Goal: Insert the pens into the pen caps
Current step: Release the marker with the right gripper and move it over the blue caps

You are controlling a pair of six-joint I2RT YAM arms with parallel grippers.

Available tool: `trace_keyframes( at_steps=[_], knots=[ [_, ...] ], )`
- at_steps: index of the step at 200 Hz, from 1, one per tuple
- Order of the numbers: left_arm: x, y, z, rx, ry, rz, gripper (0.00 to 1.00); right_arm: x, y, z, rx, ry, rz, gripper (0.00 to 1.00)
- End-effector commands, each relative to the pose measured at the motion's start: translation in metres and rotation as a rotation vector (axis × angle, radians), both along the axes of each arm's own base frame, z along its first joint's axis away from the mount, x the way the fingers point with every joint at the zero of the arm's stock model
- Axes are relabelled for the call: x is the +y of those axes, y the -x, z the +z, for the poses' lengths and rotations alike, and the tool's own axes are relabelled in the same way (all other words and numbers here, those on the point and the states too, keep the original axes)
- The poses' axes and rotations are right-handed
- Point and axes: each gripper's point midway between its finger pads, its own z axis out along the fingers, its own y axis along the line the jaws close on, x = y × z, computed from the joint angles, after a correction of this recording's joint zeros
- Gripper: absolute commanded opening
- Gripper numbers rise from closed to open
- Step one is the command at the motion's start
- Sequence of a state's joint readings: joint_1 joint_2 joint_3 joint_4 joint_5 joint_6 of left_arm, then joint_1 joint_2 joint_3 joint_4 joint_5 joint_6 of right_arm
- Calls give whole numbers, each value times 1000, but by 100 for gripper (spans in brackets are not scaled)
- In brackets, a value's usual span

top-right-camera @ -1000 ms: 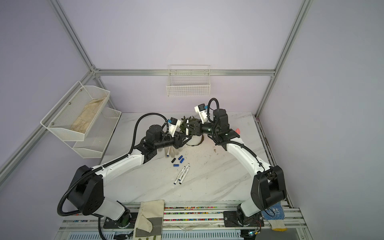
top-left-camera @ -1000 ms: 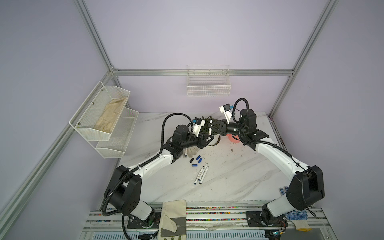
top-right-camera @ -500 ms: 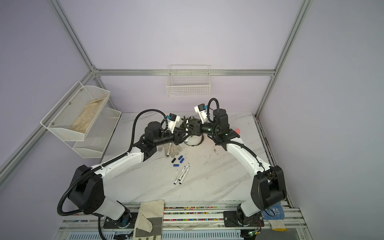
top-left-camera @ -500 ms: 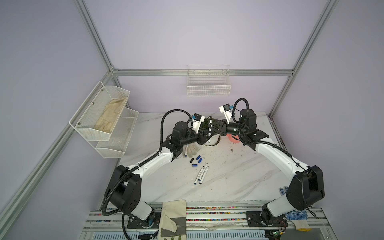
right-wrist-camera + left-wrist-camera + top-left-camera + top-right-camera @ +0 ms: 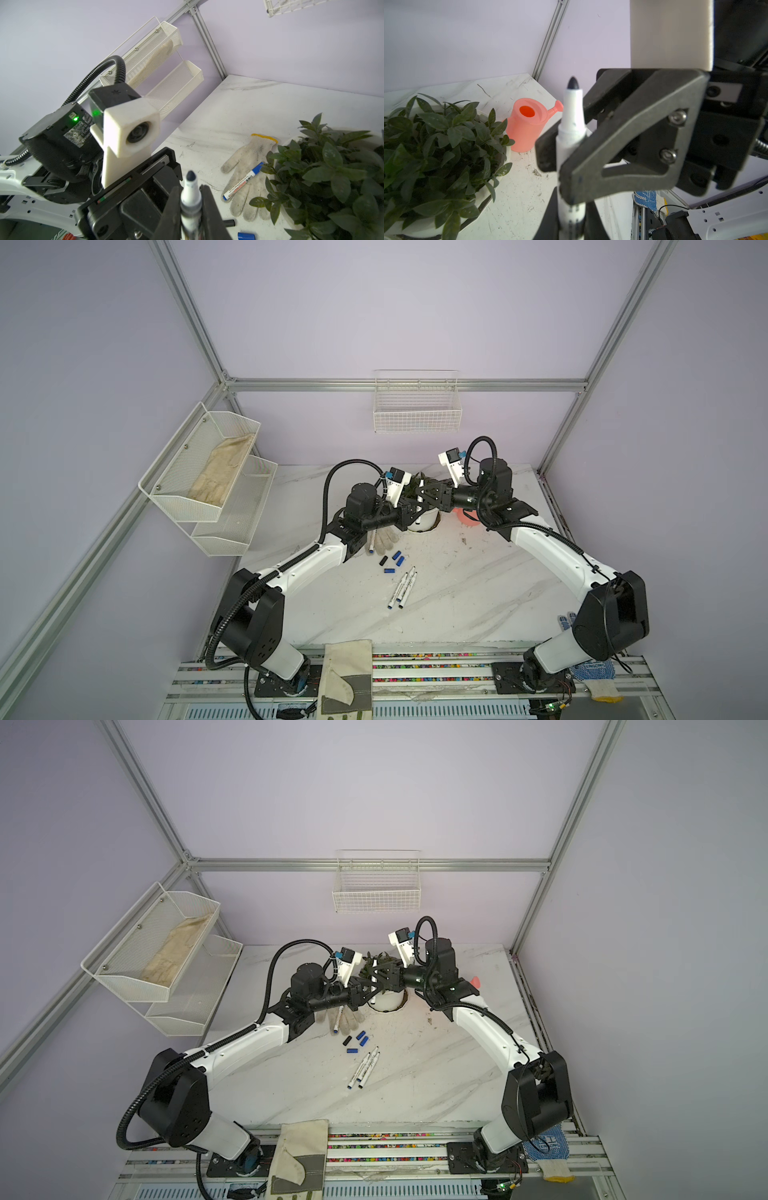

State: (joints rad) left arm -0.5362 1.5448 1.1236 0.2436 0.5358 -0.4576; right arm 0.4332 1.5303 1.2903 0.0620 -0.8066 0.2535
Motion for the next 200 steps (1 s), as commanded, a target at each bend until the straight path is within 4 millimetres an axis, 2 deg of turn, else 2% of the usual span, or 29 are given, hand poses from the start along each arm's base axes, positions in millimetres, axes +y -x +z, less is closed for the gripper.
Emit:
trace_keyframes(
  at_steps=[1,15,22,25,34,54,64,70,80,95,126,163,200],
  knots=[
    [48,-29,13,7,39,262,0,6,8,-27,26,126,1,38],
    [86,-43,-8,65,9,472,0,12,18,-54,43,223,18,41],
    [109,-49,-27,101,-27,603,0,15,22,-69,50,284,23,41],
    [120,-45,-21,92,-22,653,0,16,24,-76,52,313,25,41],
    [147,-44,-33,113,-60,787,0,21,30,-99,66,401,36,42],
    [173,-35,-49,142,-129,900,0,31,40,-153,93,608,66,39],
    [179,-32,-55,168,-142,925,0,34,40,-173,116,677,65,32],
    [181,-31,-59,177,-152,934,0,35,38,-183,129,708,64,31],
    [183,-29,-63,186,-165,939,0,32,33,-200,153,763,52,39],
    [185,-26,-67,195,-167,946,0,30,28,-223,195,835,41,41],
    [186,-23,-69,196,-157,944,0,33,27,-259,288,892,34,46],
    [185,-21,-74,199,-179,928,0,43,27,-272,312,900,44,51],
    [183,-21,-74,195,-182,919,0,44,26,-282,326,951,39,56]
  ],
)
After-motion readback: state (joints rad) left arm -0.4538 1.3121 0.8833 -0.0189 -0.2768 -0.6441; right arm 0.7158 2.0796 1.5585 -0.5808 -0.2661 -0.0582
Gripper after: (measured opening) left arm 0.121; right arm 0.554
